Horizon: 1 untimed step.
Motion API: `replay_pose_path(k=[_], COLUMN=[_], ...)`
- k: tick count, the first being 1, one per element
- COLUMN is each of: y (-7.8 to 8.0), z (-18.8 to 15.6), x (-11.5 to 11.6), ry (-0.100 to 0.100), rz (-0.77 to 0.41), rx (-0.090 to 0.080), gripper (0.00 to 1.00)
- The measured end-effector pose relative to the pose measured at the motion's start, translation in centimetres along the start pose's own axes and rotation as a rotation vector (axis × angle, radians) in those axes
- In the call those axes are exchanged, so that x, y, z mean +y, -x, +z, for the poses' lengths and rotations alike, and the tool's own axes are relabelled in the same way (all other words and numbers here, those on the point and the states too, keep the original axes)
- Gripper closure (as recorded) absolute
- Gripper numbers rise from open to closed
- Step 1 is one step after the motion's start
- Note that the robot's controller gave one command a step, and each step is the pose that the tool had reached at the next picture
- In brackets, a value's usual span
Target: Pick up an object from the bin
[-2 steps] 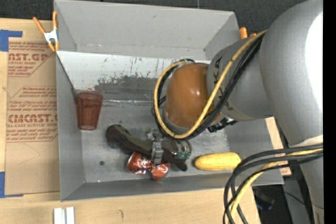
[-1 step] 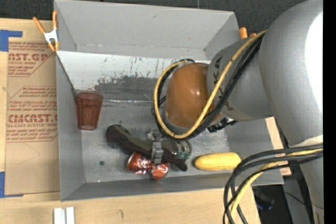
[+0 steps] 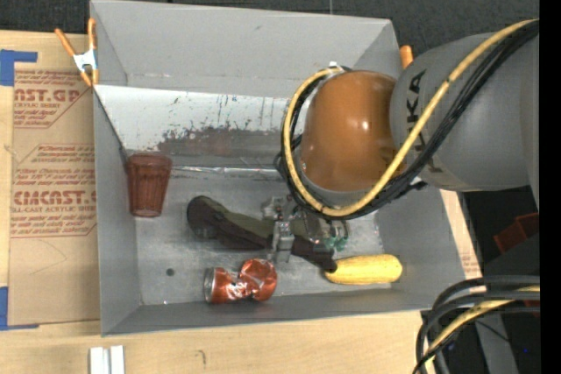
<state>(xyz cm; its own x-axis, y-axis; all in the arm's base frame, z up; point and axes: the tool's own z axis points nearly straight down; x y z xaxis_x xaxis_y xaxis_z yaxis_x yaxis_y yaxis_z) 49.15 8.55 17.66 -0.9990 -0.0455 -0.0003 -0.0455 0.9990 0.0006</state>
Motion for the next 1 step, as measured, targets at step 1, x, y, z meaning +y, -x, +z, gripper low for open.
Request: replay_pose_path(k=[1], y=[0.00], z=[0.00], x=[0.01], ry=[0.000], rz=[0.000], rx=[0.000], gripper=[1.00])
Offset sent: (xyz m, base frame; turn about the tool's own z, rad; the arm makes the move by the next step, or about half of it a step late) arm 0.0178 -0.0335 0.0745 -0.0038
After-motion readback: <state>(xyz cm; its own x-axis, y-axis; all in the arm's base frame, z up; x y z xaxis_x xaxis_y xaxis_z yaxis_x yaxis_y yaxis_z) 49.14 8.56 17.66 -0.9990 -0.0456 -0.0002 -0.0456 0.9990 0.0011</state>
